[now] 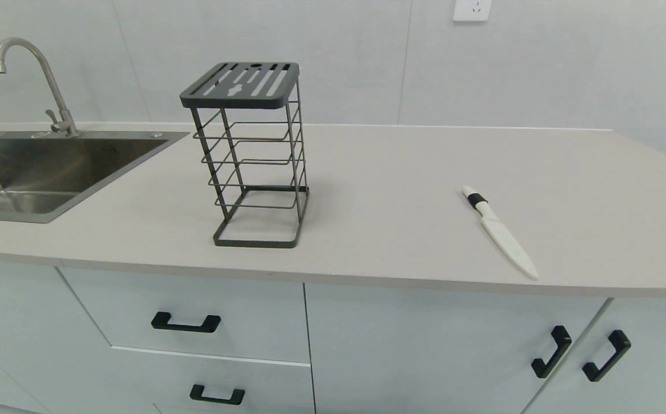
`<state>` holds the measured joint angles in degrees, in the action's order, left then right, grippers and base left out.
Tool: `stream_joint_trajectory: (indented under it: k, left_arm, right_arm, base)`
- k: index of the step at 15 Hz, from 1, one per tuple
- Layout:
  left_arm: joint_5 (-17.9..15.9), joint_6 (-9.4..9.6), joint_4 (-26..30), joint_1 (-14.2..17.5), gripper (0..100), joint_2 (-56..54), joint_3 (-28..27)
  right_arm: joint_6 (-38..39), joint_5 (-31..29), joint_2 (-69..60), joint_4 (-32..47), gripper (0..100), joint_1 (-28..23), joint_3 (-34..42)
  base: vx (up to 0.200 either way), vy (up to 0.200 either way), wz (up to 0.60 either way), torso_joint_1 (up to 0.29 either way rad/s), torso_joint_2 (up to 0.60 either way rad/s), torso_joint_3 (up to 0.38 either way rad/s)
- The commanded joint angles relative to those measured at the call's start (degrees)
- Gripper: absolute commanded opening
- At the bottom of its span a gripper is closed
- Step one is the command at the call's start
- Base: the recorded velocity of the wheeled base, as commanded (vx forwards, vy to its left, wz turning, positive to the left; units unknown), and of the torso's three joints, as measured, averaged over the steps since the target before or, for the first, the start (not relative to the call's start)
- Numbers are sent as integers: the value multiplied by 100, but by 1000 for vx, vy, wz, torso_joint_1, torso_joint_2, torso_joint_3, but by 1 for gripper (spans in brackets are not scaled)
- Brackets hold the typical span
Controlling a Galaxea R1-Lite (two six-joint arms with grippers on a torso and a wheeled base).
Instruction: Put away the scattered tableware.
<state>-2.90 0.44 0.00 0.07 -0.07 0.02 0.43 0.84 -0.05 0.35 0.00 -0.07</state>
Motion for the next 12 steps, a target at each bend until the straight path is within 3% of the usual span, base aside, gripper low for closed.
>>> stream_joint_trajectory:
  k: [1,12]
  left_arm:
    - [0,0,-9,1,100,7,-2]
    - [0,-9,0,1,100,7,-2]
  right_arm:
    - [1,4,5,0,100,0,-1]
    - [1,4,5,0,100,0,-1]
  base:
    - [0,0,0,80,-422,-212]
    - [0,0,0,265,-490,-248]
